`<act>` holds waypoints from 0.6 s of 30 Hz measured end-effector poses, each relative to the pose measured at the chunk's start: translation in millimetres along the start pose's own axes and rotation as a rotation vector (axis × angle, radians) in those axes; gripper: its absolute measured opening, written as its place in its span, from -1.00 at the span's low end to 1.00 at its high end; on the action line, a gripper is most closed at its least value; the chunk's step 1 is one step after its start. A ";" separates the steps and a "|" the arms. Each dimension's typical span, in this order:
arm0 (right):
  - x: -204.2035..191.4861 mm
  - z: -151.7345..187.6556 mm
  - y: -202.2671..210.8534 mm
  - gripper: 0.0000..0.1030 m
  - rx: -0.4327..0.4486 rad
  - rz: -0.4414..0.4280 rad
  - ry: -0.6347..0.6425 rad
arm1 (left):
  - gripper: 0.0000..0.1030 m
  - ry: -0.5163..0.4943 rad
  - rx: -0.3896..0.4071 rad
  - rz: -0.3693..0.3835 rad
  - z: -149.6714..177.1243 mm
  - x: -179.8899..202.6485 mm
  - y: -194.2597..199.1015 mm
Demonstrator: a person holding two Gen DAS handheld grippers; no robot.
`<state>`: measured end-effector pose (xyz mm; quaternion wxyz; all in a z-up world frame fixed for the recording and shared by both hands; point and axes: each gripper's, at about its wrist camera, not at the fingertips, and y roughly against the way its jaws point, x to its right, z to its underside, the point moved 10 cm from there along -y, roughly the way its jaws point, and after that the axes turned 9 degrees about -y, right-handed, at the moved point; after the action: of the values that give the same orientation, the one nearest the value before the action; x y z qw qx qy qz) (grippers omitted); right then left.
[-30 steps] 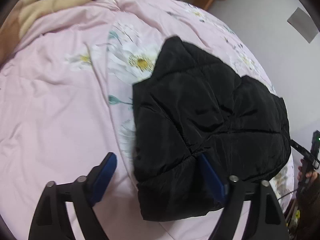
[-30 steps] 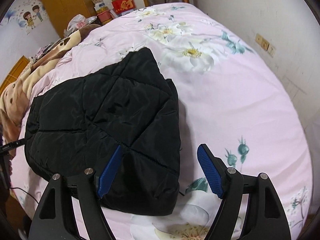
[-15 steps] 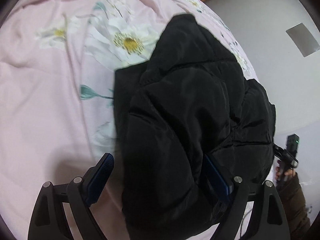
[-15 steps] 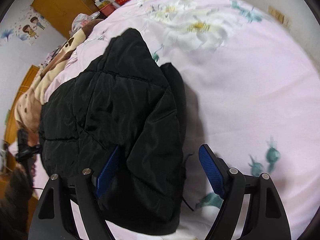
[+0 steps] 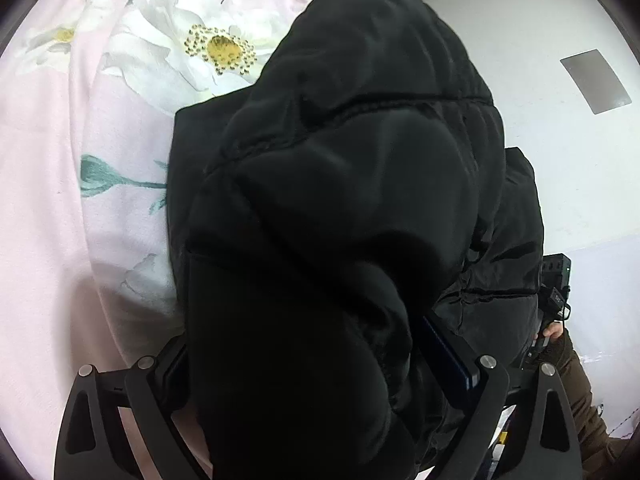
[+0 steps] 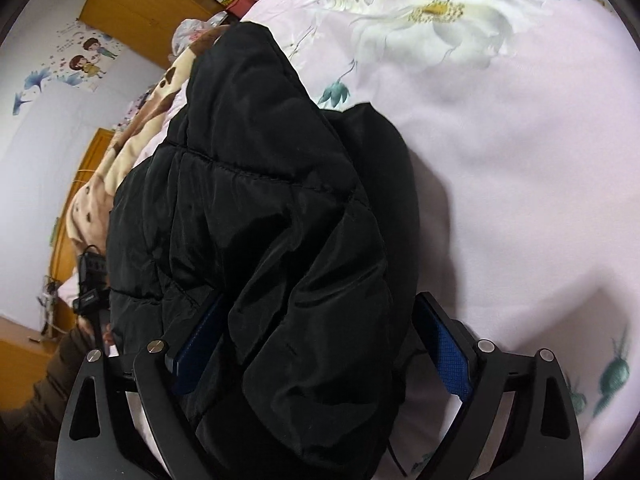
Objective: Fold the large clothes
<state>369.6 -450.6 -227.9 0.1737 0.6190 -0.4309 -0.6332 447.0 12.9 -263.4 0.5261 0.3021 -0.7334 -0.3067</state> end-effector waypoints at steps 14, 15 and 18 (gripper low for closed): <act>-10.0 12.2 -19.2 0.79 -0.131 -0.117 0.048 | 0.90 0.017 -0.076 0.108 8.2 23.7 -11.2; -11.4 13.5 -20.4 0.79 -0.137 -0.118 0.055 | 0.89 0.019 -0.080 0.113 8.4 25.0 -12.6; -15.1 15.0 -21.4 0.78 -0.141 -0.115 0.061 | 0.88 0.018 -0.085 0.121 11.7 30.8 -16.0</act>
<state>365.0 -422.0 -236.7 0.1931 0.6480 -0.3437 -0.6517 429.6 -19.3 -260.6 0.5627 0.2371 -0.7319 -0.3025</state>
